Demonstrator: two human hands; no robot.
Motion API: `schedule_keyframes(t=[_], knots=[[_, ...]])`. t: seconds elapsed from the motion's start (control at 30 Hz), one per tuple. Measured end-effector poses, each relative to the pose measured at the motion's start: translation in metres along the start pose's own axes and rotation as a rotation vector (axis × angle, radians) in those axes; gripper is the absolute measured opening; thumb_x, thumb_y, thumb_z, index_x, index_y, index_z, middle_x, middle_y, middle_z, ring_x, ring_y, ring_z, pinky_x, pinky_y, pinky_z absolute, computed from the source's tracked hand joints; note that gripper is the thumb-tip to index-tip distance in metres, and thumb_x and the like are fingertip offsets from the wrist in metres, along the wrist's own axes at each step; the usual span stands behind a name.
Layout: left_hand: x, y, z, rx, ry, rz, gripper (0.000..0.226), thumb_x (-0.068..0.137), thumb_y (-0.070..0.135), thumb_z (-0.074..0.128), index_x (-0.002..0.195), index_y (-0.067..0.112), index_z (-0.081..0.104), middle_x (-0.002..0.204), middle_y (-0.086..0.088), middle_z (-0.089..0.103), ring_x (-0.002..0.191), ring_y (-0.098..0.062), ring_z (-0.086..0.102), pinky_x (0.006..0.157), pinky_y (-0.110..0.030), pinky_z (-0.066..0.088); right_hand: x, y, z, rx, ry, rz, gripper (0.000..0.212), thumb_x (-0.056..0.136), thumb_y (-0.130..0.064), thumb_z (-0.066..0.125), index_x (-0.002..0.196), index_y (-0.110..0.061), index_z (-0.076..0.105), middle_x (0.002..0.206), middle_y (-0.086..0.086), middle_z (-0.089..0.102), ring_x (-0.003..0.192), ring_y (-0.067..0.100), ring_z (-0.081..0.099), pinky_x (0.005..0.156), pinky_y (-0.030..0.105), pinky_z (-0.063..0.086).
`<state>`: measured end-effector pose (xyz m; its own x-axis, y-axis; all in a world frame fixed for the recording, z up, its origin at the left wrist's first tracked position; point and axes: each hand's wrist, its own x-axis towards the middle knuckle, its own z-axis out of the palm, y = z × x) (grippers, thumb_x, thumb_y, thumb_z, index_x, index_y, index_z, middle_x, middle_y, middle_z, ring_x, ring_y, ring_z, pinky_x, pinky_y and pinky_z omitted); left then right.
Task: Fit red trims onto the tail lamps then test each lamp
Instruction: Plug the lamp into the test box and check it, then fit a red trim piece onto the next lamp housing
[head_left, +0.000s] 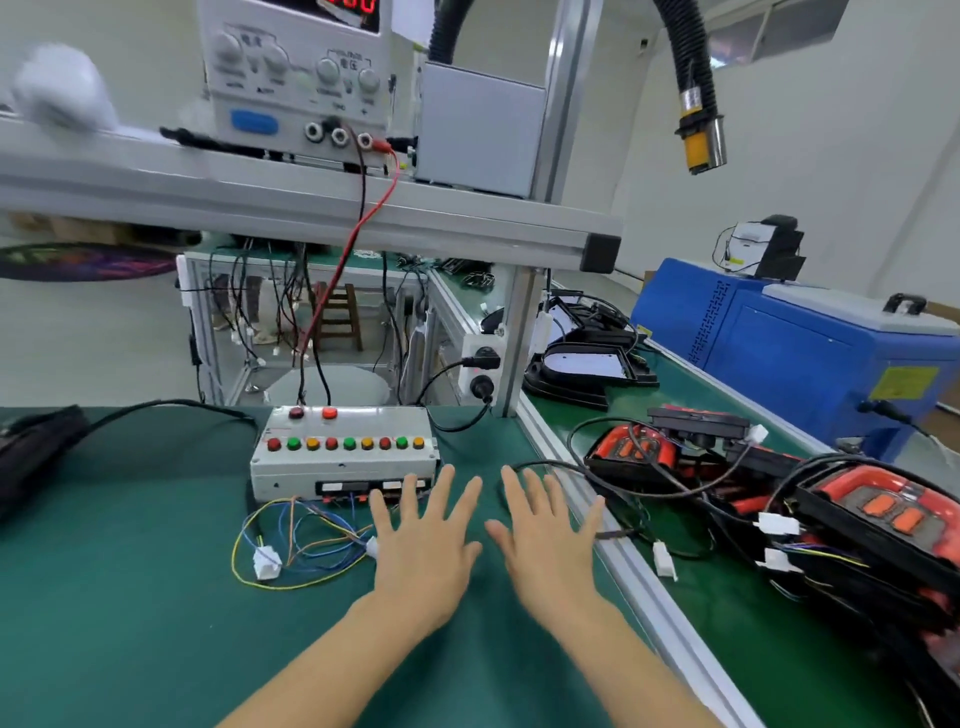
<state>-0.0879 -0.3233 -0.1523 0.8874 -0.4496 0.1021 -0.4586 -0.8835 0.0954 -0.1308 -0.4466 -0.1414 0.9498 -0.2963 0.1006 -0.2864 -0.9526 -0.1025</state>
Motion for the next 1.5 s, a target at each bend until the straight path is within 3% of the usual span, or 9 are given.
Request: schedule_keyframes(t=[0.57,0.63,0.67,0.73,0.8,0.9,1.07,1.13,1.5], knots=[[-0.093,-0.117,-0.01,0.027,0.091,-0.247,0.068,0.1,0.036,0.035,0.148,0.037,-0.013,0.158,0.005,-0.019,0.145,-0.03,-0.014,0.109,-0.061,-0.012,-0.052,-0.139,0.03,0.057,0.031,-0.311,0.059,0.104,-0.044,0.018,0.15,-0.035,-0.019,0.161,-0.009,-0.018,0.148,0.015,-0.019,0.107,0.06,-0.021],[-0.093,-0.126,-0.018,0.036,0.094,-0.262,0.068,0.099,0.033,0.037,0.149,0.036,-0.009,0.159,0.005,-0.017,0.145,-0.03,-0.015,0.109,-0.061,-0.012,-0.054,-0.151,0.029,0.039,0.067,-0.345,0.059,0.103,-0.044,0.028,0.154,-0.034,-0.002,0.163,-0.005,-0.002,0.15,0.017,-0.002,0.108,0.062,-0.014],[-0.094,-0.133,-0.024,0.043,0.1,-0.274,0.068,0.098,0.031,0.039,0.15,0.035,-0.005,0.159,0.005,-0.016,0.145,-0.029,-0.016,0.109,-0.061,-0.012,-0.058,-0.16,0.027,0.048,0.134,-0.379,0.054,0.102,-0.044,0.036,0.152,-0.03,0.024,0.16,0.0,0.023,0.148,0.02,0.02,0.109,0.067,0.001],[-0.096,-0.148,-0.035,0.04,0.134,-0.303,0.066,0.097,0.029,0.041,0.151,0.033,0.002,0.159,0.005,-0.012,0.145,-0.027,-0.016,0.11,-0.06,-0.011,-0.064,-0.17,0.034,0.111,0.246,-0.451,0.052,0.104,-0.042,0.024,0.122,-0.02,0.068,0.126,0.005,0.066,0.13,0.022,0.049,0.103,0.068,0.029],[-0.096,-0.169,-0.047,0.024,0.179,-0.341,0.065,0.096,0.029,0.043,0.151,0.031,0.009,0.16,0.005,-0.006,0.146,-0.024,-0.013,0.112,-0.058,-0.01,-0.068,-0.175,0.045,0.165,0.287,-0.495,0.082,0.103,-0.04,-0.003,0.108,-0.017,0.076,0.111,0.005,0.073,0.143,0.014,0.021,0.112,0.057,0.011],[-0.094,-0.206,-0.067,-0.008,0.225,-0.416,0.063,0.094,0.027,0.046,0.15,0.029,0.017,0.159,0.006,0.004,0.146,-0.021,-0.006,0.114,-0.054,-0.007,-0.07,-0.186,0.055,0.213,0.37,-0.522,0.086,0.102,-0.04,-0.007,0.108,-0.017,0.076,0.11,0.004,0.073,0.144,0.0,-0.017,0.115,0.045,-0.01],[-0.091,-0.276,-0.09,-0.002,0.349,-0.504,0.062,0.088,0.02,0.053,0.145,0.027,0.03,0.155,0.006,0.023,0.144,-0.016,0.011,0.115,-0.045,0.005,-0.066,-0.197,0.07,0.23,0.418,-0.59,0.082,0.103,-0.04,-0.005,0.108,-0.022,0.075,0.108,0.003,0.074,0.144,-0.001,-0.016,0.116,0.044,-0.008],[-0.092,-0.308,-0.094,0.025,0.375,-0.559,0.065,0.085,0.017,0.055,0.145,0.027,0.032,0.153,0.006,0.026,0.143,-0.017,0.015,0.115,-0.043,0.009,-0.064,-0.199,0.072,0.243,0.431,-0.609,0.066,0.103,-0.04,-0.003,0.117,-0.027,0.06,0.107,0.001,0.074,0.145,-0.001,-0.014,0.117,0.043,-0.007],[-0.103,-0.417,-0.065,0.282,0.181,-0.69,0.082,0.084,0.008,0.057,0.151,0.023,0.013,0.156,0.001,0.022,0.143,-0.024,0.017,0.115,-0.053,0.011,-0.057,-0.198,0.088,0.202,0.605,-0.59,0.051,0.103,-0.041,0.0,0.119,-0.028,0.047,0.107,-0.001,0.074,0.145,-0.004,-0.01,0.117,0.042,-0.004]])
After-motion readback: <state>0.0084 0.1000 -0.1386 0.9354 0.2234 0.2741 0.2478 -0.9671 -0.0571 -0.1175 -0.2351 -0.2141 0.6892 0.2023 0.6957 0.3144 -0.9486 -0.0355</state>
